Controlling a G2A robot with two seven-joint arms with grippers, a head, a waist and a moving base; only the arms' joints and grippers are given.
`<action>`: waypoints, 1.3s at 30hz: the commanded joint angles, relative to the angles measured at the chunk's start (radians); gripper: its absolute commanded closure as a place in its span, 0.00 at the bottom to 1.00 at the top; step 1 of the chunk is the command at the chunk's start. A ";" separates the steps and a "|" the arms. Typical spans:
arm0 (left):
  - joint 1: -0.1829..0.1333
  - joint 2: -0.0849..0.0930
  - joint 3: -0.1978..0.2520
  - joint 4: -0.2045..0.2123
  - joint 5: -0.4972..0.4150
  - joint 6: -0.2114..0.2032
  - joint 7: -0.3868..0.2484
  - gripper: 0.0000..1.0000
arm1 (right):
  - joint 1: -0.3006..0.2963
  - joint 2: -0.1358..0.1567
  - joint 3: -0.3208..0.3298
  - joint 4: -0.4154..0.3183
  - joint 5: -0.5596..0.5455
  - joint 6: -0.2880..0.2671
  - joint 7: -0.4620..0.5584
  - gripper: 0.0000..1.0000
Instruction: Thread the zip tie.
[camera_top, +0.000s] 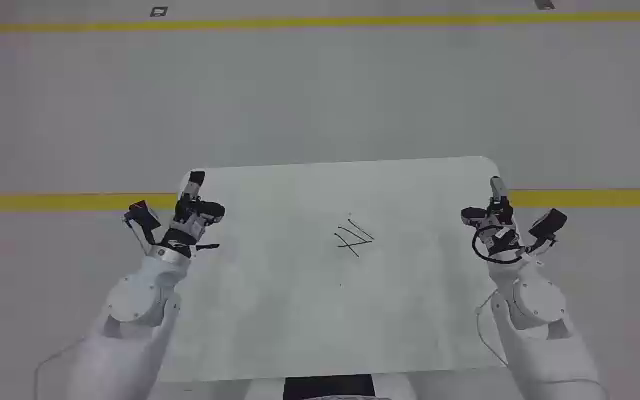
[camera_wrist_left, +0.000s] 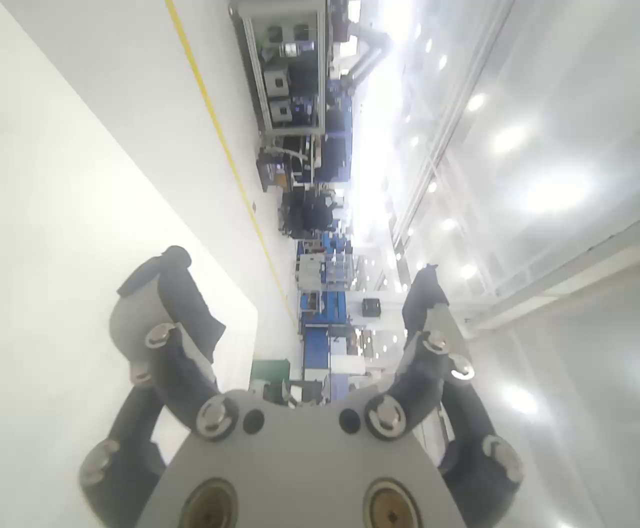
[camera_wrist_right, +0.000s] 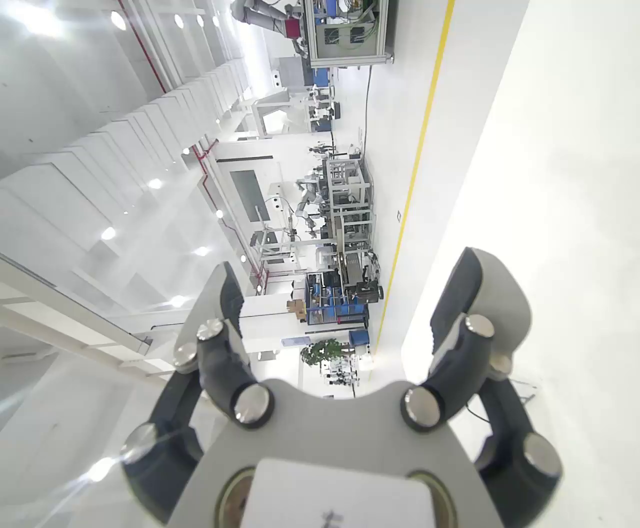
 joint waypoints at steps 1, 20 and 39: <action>0.001 0.002 0.021 -0.004 0.042 -0.007 -0.041 0.00 | 0.000 0.000 0.000 0.000 0.000 0.000 0.000 0.00; -0.030 0.016 0.083 -0.023 0.304 -0.094 -0.211 0.00 | 0.000 0.000 0.000 0.000 0.000 0.000 0.000 0.00; -0.170 0.007 0.226 0.041 0.374 -0.041 -0.292 0.00 | 0.000 0.000 0.000 0.000 0.000 0.000 0.000 0.00</action>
